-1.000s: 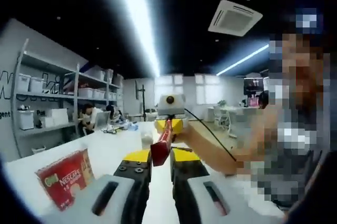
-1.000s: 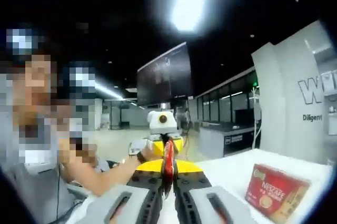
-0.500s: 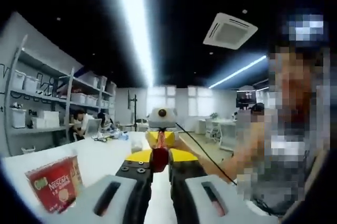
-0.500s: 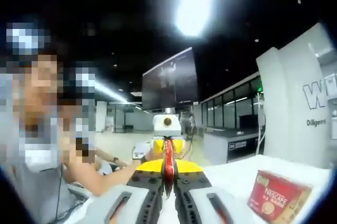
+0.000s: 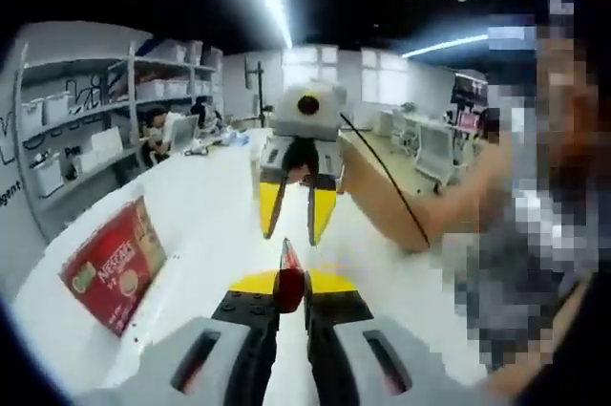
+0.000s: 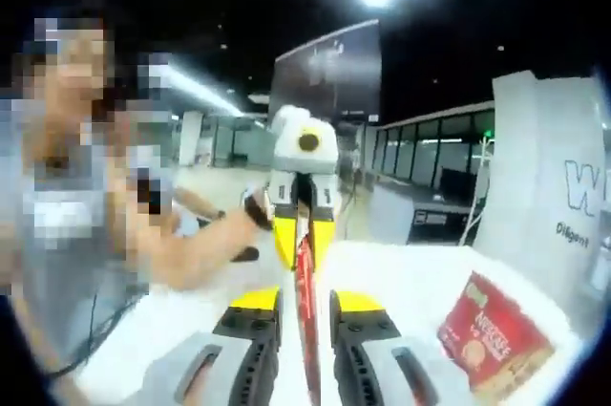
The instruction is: Tear open the coffee pouch, take out the coffee, and pour the coffee from the pouch into the cup
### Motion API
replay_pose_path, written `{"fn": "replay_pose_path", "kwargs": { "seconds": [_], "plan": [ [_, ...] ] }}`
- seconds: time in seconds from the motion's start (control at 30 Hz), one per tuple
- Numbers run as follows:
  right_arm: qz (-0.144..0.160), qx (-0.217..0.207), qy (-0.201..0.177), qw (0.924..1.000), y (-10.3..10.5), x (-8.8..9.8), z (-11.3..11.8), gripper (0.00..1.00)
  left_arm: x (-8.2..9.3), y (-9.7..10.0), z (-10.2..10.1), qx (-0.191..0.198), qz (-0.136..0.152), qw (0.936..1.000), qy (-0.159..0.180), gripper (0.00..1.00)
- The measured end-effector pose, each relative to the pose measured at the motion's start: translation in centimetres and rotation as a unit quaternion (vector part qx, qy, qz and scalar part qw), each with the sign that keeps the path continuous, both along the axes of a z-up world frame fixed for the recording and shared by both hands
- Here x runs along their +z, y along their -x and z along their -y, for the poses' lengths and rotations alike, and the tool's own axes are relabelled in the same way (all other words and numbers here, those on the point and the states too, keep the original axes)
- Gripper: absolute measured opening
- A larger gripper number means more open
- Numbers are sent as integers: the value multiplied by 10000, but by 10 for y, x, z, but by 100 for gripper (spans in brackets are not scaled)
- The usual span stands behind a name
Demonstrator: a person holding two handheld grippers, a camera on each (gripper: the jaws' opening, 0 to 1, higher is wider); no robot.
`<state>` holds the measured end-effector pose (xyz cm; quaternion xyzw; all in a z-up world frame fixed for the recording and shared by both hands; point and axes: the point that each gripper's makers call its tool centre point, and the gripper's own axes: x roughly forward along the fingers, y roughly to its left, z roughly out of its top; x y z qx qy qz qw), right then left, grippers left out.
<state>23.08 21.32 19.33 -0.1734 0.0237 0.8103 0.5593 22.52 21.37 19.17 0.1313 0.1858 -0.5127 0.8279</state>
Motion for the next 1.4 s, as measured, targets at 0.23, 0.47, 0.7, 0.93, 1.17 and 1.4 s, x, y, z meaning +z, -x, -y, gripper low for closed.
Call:
{"fn": "replay_pose_path", "kwargs": {
  "seconds": [0.23,0.47,0.7,0.93,1.17,1.4],
  "plan": [
    [243,-2,727,9971,3,-31,-3,22,-16,0,5,48,-173,9989,-432,12],
    [233,5,1164,9929,5,-47,-3,17,-22,2,5,16,-286,9981,-539,12],
    [186,-106,1263,9918,1,-50,-4,12,-22,0,5,-1,-272,9984,-497,12],
    [-311,-494,976,9935,-10,-35,-7,10,13,-19,5,61,979,9951,142,15],
    [-830,-630,300,9941,-24,-10,-7,9,32,-22,-8,155,1167,9903,742,37],
    [-1430,-550,-767,9852,-32,31,-8,9,39,-35,-28,205,1045,9868,1218,36]
  ]
}}
